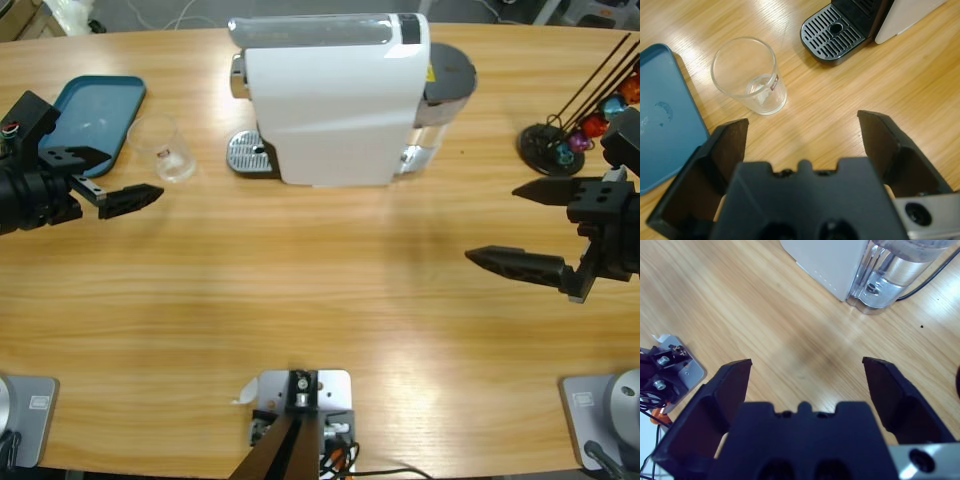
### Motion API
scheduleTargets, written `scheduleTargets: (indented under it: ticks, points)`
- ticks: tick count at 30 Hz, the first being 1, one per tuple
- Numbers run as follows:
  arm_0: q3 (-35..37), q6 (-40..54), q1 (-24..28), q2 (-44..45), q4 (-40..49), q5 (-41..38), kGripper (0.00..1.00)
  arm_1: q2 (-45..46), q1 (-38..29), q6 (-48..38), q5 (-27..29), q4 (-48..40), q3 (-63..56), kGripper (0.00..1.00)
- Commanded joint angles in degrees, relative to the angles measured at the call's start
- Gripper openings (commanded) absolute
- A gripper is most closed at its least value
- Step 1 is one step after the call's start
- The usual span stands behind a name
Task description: Pour coffee
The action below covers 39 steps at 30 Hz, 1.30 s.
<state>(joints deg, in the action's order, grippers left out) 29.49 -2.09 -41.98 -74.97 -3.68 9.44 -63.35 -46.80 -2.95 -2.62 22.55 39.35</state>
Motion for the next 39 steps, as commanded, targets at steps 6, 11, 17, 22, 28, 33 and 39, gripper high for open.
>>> scheduleTargets:
  ticks: [6,11,17,22,28,33,39]
  points:
    - [-2.3,1.6,-0.5,2.5,-0.4,1.9,0.951,-0.9,-0.4,-0.1,-0.4,-0.6,-1.5,0.968]
    - [-2.5,1.3,0.3,2.6,-1.8,5.0,0.996,-0.7,-0.4,-0.1,-0.4,-0.6,-1.6,0.968]
    - [-2.4,-1.6,4.6,-4.6,-5.1,3.3,0.996,-0.7,-0.4,-0.1,-0.4,-0.6,-1.6,0.978]
    - [-2.5,-2.5,6.7,-10.5,-8.1,-1.5,0.996,-0.9,-0.4,-0.1,-0.4,-0.6,-1.6,0.985]
    - [-2.5,-1.5,11.8,-13.2,-11.3,-4.4,0.996,-1.3,-0.4,-0.1,-0.5,-0.6,-1.4,0.987]
    - [-2.5,-1.4,11.9,-16.3,-14.3,-5.1,0.996,-1.5,-0.4,-0.1,-0.5,-0.6,-1.4,0.987]
    - [-2.4,-0.4,12.6,-20.3,-20.0,-6.4,0.996,-2.1,-0.4,-0.1,-0.5,-0.6,-1.3,0.987]
